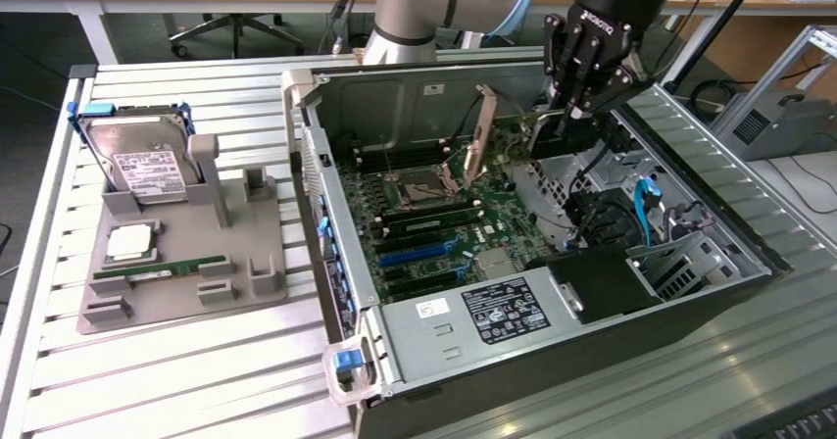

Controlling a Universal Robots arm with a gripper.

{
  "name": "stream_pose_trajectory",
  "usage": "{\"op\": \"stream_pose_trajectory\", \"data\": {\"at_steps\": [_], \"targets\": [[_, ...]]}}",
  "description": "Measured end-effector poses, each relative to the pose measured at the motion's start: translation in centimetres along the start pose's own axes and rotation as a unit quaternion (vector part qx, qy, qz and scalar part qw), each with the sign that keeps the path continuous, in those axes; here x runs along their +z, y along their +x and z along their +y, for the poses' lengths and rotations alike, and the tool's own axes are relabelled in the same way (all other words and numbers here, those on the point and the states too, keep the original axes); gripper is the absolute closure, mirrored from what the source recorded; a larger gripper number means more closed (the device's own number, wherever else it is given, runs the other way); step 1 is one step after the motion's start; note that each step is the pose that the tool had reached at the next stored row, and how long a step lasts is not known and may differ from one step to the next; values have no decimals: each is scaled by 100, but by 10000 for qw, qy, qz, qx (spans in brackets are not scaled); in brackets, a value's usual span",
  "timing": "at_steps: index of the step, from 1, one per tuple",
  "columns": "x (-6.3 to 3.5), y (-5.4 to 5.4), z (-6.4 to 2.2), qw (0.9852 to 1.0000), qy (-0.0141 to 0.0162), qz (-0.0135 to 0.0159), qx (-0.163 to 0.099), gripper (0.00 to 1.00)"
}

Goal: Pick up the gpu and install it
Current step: 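Insert the gpu into the slot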

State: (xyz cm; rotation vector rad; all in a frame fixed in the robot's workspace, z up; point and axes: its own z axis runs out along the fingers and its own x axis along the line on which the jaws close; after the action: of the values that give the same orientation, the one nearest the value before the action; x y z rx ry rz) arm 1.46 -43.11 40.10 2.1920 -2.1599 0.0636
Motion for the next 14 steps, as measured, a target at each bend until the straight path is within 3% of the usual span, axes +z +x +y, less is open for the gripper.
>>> {"op": "stream_pose_trajectory", "data": {"at_steps": [3, 5, 6, 9, 12, 14], "targets": [[12, -1, 9, 9999, -9, -23, 121, 73], [17, -3, 31, 9999, -11, -60, 153, 73], [19, -4, 48, 9998, -12, -92, 167, 73], [24, -6, 86, 9997, -12, -114, 208, 73], [27, -7, 132, 9996, -2, -177, 230, 73], [29, -7, 151, 9995, 0, -194, 242, 73]]}}
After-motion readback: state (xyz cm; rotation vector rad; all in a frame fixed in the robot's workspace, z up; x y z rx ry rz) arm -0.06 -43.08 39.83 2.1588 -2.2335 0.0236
